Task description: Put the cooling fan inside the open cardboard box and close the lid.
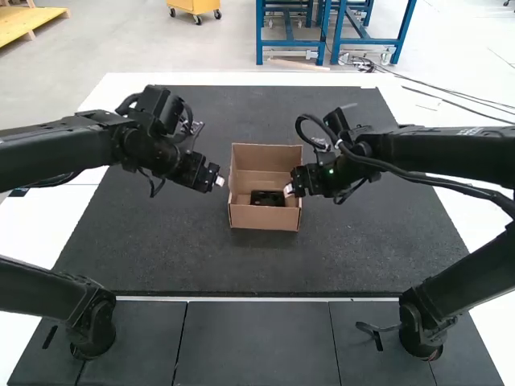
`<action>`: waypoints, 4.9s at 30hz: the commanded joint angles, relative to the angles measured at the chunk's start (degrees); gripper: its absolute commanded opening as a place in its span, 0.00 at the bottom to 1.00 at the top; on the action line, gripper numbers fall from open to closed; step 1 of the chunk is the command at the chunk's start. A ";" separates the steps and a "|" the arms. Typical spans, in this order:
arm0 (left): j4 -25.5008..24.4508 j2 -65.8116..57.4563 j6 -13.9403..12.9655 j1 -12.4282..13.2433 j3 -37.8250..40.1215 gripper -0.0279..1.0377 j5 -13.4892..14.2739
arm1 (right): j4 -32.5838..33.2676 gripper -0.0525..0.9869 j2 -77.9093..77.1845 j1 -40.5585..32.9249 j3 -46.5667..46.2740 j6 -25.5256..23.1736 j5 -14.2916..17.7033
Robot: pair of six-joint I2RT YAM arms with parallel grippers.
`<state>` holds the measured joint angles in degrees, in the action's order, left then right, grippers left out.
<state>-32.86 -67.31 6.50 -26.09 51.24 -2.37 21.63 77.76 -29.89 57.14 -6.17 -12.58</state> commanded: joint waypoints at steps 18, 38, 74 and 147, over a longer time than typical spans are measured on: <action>10.98 -4.06 -3.16 5.34 5.97 0.93 6.06 | 9.66 0.92 -12.01 -0.70 3.76 9.25 8.01; 15.81 -21.37 -3.60 4.90 22.58 0.93 4.57 | 11.42 0.92 -12.01 -0.08 5.96 11.54 10.65; 9.04 -23.48 -4.57 -1.34 23.46 0.93 2.02 | 6.23 0.92 -14.21 0.53 7.98 11.36 7.13; 23.19 -21.72 -2.90 -4.15 -4.31 0.93 1.23 | 9.13 0.92 -14.30 0.53 12.20 8.99 4.58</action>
<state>-10.24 -87.74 3.77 -29.02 48.05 -0.58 30.59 64.47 -29.76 67.44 3.40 -7.53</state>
